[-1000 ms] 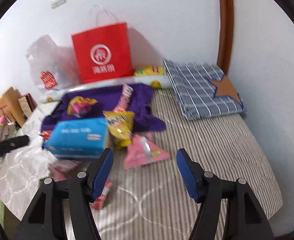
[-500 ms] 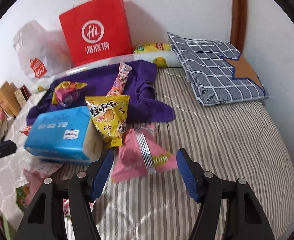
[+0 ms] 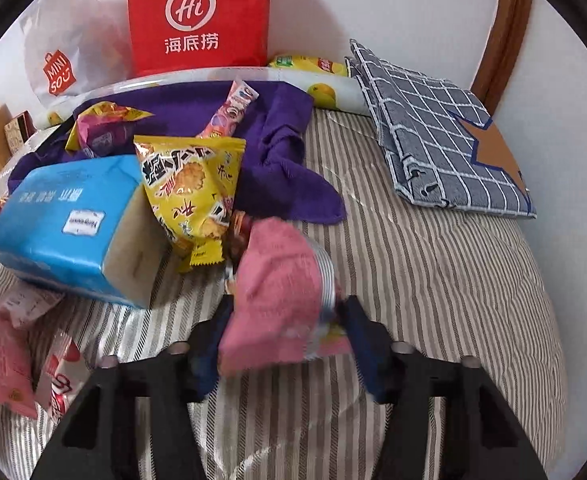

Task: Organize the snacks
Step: 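Grasp pink triangular snack packet with right gripper, then lift pink triangular packet with right gripper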

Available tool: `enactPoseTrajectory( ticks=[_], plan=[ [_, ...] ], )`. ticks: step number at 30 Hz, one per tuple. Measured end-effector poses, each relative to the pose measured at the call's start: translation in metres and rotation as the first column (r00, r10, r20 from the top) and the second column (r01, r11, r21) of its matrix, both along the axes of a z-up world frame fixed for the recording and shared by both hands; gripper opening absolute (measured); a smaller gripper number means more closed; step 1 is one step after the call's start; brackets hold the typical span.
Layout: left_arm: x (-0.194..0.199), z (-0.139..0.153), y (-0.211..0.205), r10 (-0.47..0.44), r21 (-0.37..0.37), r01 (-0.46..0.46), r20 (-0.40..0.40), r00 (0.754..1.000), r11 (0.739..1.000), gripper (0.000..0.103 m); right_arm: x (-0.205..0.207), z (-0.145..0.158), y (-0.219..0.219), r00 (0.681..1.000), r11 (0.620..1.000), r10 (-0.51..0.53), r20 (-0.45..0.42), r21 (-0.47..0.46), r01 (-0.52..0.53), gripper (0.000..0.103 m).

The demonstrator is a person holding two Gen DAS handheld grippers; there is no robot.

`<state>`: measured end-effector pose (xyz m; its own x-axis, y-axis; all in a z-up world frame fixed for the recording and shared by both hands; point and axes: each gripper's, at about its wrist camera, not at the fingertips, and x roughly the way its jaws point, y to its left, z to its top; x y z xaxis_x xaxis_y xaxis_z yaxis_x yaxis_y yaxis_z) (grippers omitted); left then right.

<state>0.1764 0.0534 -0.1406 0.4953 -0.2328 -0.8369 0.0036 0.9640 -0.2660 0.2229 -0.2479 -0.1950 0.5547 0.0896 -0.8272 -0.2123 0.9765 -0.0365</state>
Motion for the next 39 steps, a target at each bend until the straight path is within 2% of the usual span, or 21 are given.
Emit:
enactPoseTrajectory(
  ticks=[3, 18, 26, 39],
  plan=[
    [-0.002, 0.000, 0.005, 0.014, -0.015, -0.014, -0.006, 1.000, 1.000, 0.073, -0.007, 0.003, -0.003, 1.000, 0.999, -0.004, 0.004, 0.035, 0.004, 0.046],
    [-0.021, 0.004, 0.009, 0.009, -0.028, -0.009, 0.000, 1.000, 1.000, 0.073, -0.049, 0.035, -0.004, 0.998, 0.996, -0.028, 0.058, 0.087, 0.023, 0.046],
    [-0.034, 0.007, 0.017, 0.021, -0.030, -0.021, 0.003, 1.000, 0.999, 0.073, -0.062, 0.031, 0.008, 0.999, 0.994, -0.011, 0.037, 0.113, 0.007, 0.046],
    [-0.047, 0.003, 0.028, 0.041, -0.021, -0.041, -0.011, 0.999, 0.999, 0.073, -0.078, 0.040, 0.008, 0.998, 0.991, -0.030, 0.058, 0.129, 0.022, 0.046]
  ],
)
